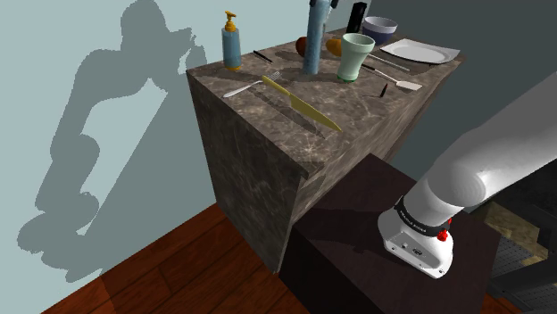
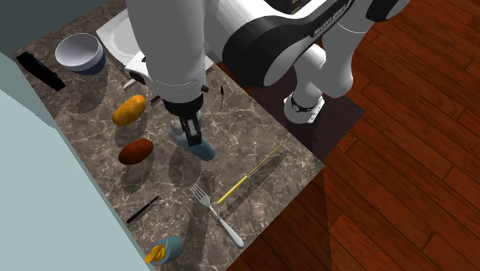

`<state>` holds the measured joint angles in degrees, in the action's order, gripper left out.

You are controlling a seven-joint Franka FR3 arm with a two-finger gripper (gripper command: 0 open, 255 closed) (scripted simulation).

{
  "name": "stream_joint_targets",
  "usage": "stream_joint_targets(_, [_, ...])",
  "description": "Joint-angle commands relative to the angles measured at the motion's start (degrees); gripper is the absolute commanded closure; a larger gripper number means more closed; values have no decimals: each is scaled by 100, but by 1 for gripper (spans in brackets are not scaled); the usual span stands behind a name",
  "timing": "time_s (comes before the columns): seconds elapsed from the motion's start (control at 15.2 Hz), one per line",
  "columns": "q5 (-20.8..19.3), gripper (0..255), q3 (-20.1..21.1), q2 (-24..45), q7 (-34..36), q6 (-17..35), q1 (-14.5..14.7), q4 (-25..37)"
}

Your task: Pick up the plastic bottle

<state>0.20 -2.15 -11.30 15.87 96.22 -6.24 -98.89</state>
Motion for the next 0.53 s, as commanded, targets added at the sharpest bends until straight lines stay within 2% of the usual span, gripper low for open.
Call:
stream_joint_targets(0.0, [1,255,-1,28,-1,-162,0,191])
stream_joint_targets(0.33, [6,255,-4,186,-2,-578,0,764])
stream_joint_targets(0.46, [7,255,-4,191,-2,-591,0,782])
